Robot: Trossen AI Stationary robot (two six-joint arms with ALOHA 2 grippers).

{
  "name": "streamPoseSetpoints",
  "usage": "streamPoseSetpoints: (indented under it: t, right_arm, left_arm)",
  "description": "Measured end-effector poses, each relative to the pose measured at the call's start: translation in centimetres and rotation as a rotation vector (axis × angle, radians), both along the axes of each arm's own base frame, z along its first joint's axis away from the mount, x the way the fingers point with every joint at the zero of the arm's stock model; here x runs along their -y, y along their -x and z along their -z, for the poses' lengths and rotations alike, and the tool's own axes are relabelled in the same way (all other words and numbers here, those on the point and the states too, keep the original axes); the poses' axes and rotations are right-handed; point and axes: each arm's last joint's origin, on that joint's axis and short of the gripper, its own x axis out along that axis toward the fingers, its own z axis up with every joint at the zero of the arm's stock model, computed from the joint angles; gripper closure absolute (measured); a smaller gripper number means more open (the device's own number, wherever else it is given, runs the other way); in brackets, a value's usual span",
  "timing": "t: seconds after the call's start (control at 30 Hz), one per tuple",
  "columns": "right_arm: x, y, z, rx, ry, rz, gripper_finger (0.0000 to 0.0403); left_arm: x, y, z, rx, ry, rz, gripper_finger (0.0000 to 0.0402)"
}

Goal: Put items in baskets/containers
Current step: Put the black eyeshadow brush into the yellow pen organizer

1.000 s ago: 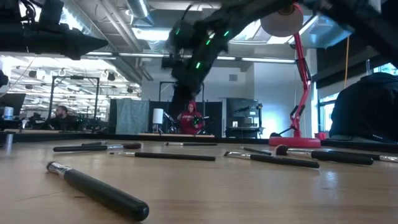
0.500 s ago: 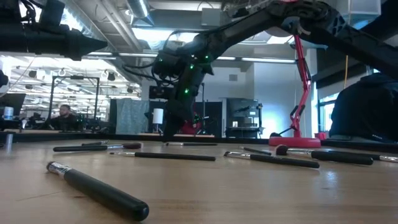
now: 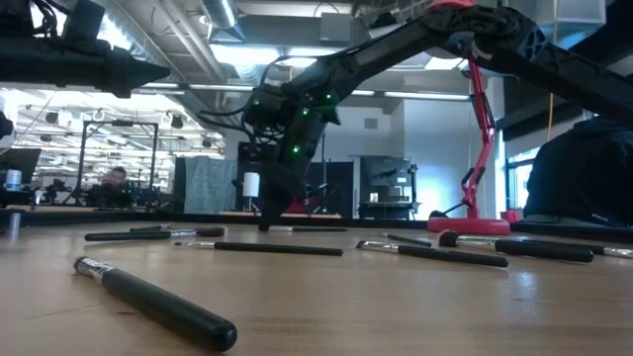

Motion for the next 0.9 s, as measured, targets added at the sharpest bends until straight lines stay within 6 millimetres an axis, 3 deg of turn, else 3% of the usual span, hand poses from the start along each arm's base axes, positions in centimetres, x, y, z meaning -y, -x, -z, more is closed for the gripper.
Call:
streamPoseSetpoints:
  t: [0.2,0.4,0.5,0.7,0.9]
  right_arm:
    - [-0.6,0.1,-1.8,0.045,-0.021,0.093,0.04]
    - [-4.4,1.4,-10.5,0.246,-0.022,0.124,0.0401]
    - [-6.8,3.0,-12.9,0.332,-0.023,0.156,0.0401]
    - [-12.0,9.3,-14.8,0.622,-0.058,0.309,0.0402]
    - [-18.3,18.1,-12.9,0.857,-0.067,0.502,0.0402]
  left_arm:
    - [0.0,0.0,0.0,0.01,0.006,0.003,0.0394]
    - [0.0,0.0,-0.1,0.023,0.006,0.003,0.0398]
    - [0.0,0.0,-0.1,0.022,0.004,0.003,0.0399]
    - [0.0,0.2,-0.5,0.023,-0.037,-0.01,0.0396]
    - [0.1,0.5,-1.4,0.115,-0.075,0.007,0.0399]
